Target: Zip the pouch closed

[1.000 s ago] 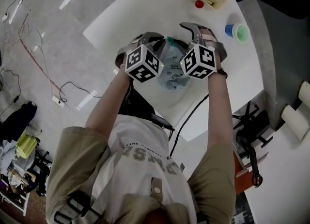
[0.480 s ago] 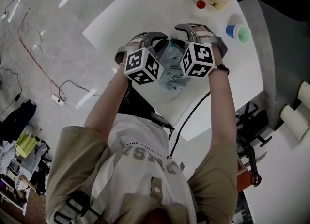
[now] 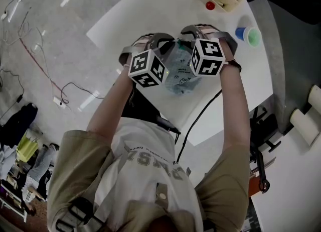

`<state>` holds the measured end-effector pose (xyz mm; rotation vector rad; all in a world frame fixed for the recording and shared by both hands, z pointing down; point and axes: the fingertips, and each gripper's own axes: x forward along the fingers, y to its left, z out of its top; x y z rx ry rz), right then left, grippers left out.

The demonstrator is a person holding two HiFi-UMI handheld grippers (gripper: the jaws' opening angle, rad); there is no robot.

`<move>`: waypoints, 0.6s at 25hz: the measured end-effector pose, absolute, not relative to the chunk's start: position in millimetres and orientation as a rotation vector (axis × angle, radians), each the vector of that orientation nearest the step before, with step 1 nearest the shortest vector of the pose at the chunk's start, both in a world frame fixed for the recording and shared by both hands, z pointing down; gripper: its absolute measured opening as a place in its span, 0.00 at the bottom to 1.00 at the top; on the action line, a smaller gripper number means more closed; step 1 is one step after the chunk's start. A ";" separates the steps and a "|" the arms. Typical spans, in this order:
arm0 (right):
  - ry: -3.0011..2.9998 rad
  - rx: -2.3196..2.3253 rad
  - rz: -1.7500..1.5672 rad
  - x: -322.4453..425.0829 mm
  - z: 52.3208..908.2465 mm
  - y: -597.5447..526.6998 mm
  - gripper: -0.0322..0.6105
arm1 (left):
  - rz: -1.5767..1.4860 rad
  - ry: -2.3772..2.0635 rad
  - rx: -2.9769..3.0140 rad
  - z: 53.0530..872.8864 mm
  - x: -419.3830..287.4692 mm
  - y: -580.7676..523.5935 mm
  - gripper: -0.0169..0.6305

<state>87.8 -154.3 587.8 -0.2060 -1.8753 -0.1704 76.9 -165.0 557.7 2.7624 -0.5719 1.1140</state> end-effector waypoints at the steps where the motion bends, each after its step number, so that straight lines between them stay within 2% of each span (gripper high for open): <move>1: -1.877 -0.209 -0.163 88.1 587.8 -153.6 0.24 | 1.116 -0.571 2.759 558.5 76.3 -165.1 0.06; 15: -1.886 -0.207 -0.157 82.7 587.2 -158.8 0.23 | 1.127 -0.560 2.737 563.4 69.7 -165.0 0.06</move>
